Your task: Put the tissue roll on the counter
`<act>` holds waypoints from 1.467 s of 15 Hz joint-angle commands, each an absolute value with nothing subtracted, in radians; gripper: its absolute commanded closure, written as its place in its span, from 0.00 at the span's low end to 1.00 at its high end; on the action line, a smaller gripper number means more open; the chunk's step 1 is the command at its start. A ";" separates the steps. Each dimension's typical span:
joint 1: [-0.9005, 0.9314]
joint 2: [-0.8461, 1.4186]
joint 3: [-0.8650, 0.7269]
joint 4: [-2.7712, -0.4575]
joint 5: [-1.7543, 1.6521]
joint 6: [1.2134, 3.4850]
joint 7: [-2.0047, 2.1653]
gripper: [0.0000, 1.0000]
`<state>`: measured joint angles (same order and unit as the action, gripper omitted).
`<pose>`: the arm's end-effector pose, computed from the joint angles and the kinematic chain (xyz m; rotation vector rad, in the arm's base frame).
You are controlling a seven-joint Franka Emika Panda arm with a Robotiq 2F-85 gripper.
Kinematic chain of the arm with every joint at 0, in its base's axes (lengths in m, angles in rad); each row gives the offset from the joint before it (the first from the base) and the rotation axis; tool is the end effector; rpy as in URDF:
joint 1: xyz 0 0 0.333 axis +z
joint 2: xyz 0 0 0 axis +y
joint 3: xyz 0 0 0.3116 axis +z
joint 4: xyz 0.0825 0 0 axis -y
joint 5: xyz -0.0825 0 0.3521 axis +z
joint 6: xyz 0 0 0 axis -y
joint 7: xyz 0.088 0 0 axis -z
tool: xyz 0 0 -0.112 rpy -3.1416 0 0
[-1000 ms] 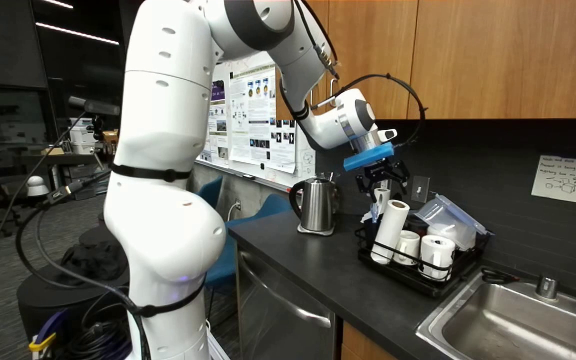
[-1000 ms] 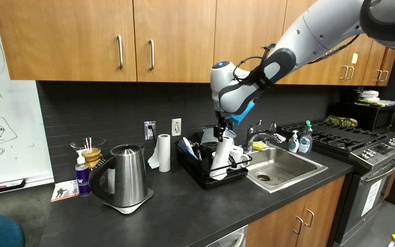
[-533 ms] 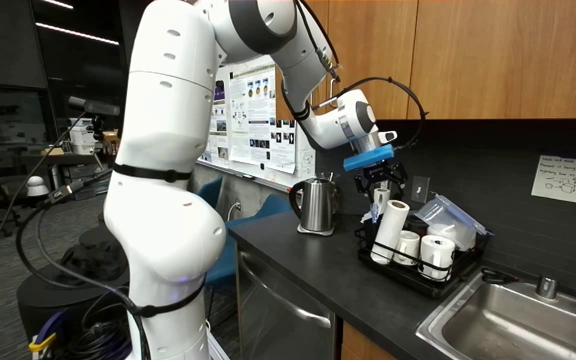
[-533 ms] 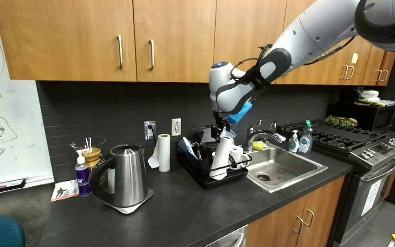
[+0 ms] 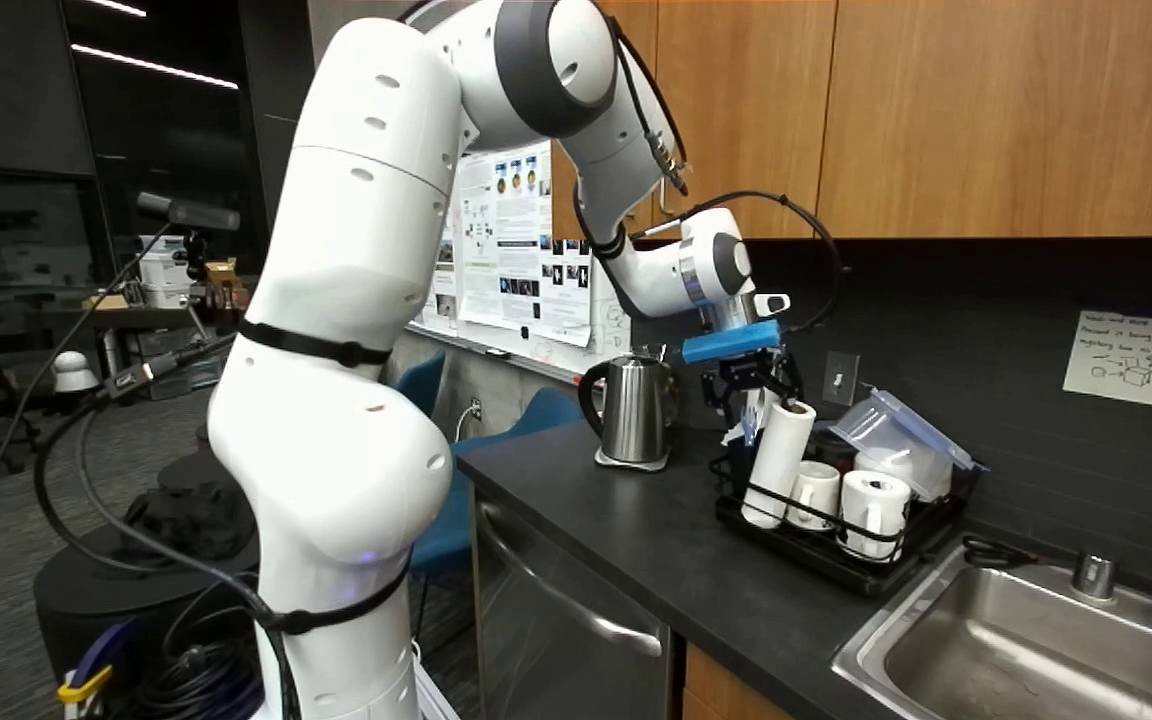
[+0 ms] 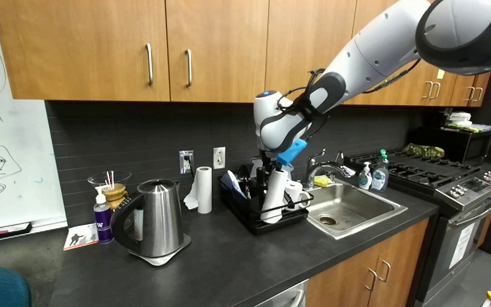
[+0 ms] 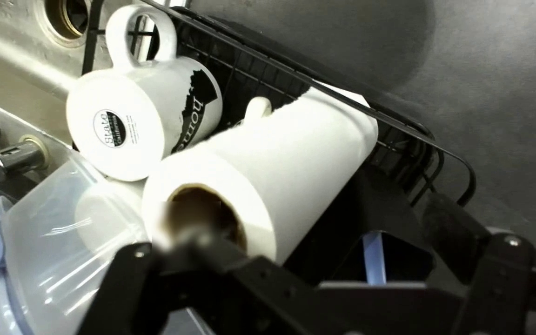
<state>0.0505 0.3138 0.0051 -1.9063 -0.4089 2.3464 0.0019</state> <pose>0.6068 0.0263 0.3579 2.7950 0.4558 0.1902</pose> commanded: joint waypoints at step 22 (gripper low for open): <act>0.073 0.231 -0.046 -1.876 -0.459 2.268 0.030 0.94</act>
<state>0.0541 0.3397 -0.0303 -1.7973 -0.4152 2.2755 -0.0008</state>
